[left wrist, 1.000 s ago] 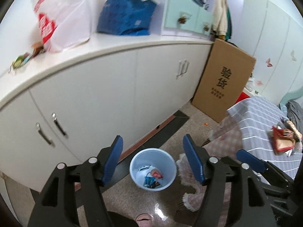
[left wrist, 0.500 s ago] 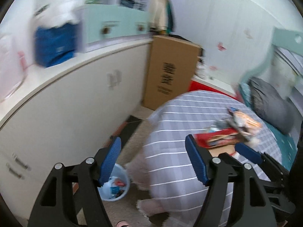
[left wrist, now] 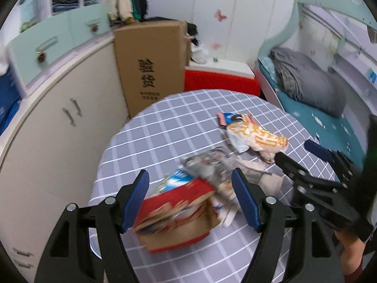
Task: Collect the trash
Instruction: 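Grasp the blue-orange snack bag with left tool while right tool grasps white-orange plastic bag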
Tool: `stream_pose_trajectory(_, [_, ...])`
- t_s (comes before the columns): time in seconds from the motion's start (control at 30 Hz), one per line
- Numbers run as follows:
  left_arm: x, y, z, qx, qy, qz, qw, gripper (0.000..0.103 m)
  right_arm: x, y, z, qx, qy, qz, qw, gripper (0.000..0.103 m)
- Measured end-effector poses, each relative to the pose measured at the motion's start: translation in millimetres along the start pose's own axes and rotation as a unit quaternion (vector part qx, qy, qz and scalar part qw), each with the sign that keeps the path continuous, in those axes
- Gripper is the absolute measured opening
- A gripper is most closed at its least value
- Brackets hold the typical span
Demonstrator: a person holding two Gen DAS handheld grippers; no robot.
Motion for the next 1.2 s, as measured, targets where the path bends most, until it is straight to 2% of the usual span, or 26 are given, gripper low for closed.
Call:
stream_pose_trajectory(0.13, [16.4,18.8,-28.3,-0.018,0.005,-0.013,0.9997,0.071,28.8,-2.6,-41.3,-0.049,-0.004,-0.007,0.999,0.082])
stream_pose_trajectory(0.3, [28.5,39.2,-63.3,-0.035,0.004,-0.018,0.9992,0.071,25.6,-3.7,-79.0,-0.076,0.013,0.027,0.997,0.082])
stream_pose_trajectory(0.33, [31.7,41.7,-70.0,-0.039,0.005,-0.021,0.9990,0.071,27.0,-5.8,-85.7,-0.085,0.015,0.034,0.996,0.076])
stream_pose_trajectory(0.37, [35.1,44.2,-78.8,-0.046,0.007,-0.026,0.9986,0.071,27.3,-7.9,-87.7,-0.089,0.018,0.037,0.995,0.059])
stream_pose_trajectory(0.4, [36.8,45.4,-82.3,-0.048,0.007,-0.028,0.9984,0.071,27.0,-10.1,-89.2,-0.093,0.030,0.036,0.995,0.058])
stream_pose_trajectory(0.47, [41.9,48.6,-92.1,-0.054,0.008,-0.034,0.9979,0.071,31.7,-10.9,-86.8,-0.090,0.054,0.024,0.994,0.048])
stream_pose_trajectory(0.53, [46.9,53.4,-99.7,-0.056,0.007,-0.039,0.9977,0.071,37.0,-8.2,-80.9,-0.079,0.058,0.021,0.995,0.041])
stream_pose_trajectory(0.7, [64.2,60.8,-116.7,-0.063,0.001,-0.053,0.9966,0.071,66.8,5.9,-53.8,-0.025,0.062,-0.032,0.997,0.039])
stream_pose_trajectory(0.87, [82.7,67.2,-141.7,-0.075,0.010,-0.080,0.9940,0.071,93.8,15.0,-47.0,0.009,0.015,-0.066,0.998,0.039])
stream_pose_trajectory(1.0, [97.3,74.6,-156.5,-0.066,0.023,-0.114,0.9910,0.071,106.4,12.6,-56.4,0.010,0.005,-0.089,0.996,0.039])
stream_pose_trajectory(1.07, [103.8,78.0,-166.6,-0.060,0.039,-0.147,0.9865,0.071,111.4,10.5,-62.2,0.009,0.005,-0.093,0.996,0.039])
stream_pose_trajectory(1.2, [106.9,77.6,-187.0,-0.077,0.057,-0.170,0.9808,0.071,110.6,6.6,-67.6,0.003,0.012,-0.092,0.996,0.039])
Point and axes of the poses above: each gripper's, at about its wrist camera, not at the fingertips, and z roughly against the way its jaws point, x to its right, y to its top, the point moved 9 cm from there along -z, roughly the way its jaws point, and after that the axes turned 3 degrees about z, right-handed, at the moved point
